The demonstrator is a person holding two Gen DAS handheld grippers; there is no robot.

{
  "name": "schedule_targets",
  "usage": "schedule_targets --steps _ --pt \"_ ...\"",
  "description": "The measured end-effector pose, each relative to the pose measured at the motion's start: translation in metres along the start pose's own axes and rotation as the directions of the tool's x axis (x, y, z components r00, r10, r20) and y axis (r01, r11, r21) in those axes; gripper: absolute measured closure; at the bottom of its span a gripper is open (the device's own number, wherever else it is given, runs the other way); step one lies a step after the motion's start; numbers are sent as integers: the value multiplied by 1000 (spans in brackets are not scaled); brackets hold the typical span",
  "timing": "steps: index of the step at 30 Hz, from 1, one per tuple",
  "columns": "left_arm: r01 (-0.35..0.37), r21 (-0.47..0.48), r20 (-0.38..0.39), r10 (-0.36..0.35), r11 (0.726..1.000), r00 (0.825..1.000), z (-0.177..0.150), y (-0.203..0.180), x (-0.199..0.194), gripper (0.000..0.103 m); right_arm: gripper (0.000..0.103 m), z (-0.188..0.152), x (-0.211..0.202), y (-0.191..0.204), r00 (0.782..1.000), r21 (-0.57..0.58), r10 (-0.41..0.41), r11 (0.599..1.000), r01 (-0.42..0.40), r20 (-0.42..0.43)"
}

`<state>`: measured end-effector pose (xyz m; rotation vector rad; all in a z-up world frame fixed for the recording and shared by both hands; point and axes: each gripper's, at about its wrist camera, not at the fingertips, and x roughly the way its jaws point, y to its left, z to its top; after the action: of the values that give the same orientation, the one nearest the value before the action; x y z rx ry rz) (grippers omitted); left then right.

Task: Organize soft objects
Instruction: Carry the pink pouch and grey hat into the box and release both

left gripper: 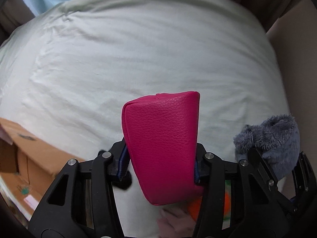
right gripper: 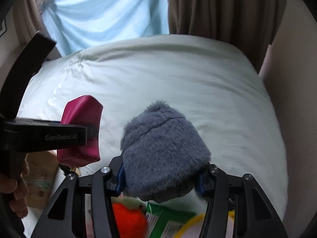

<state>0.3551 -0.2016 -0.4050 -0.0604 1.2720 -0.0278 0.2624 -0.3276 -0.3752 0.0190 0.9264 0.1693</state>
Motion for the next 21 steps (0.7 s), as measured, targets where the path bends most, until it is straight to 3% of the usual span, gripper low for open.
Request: schedule_targets --steps 12,21 --pt "98 -11 136 -95 995 986 -27 17 -164 58 53 41 -145 42 994 27 -35 999 33 101" --pt "107 -25 243 -97 994 965 -50 92 -266 58 53 55 -224 124 989 33 -9 999 4 148"
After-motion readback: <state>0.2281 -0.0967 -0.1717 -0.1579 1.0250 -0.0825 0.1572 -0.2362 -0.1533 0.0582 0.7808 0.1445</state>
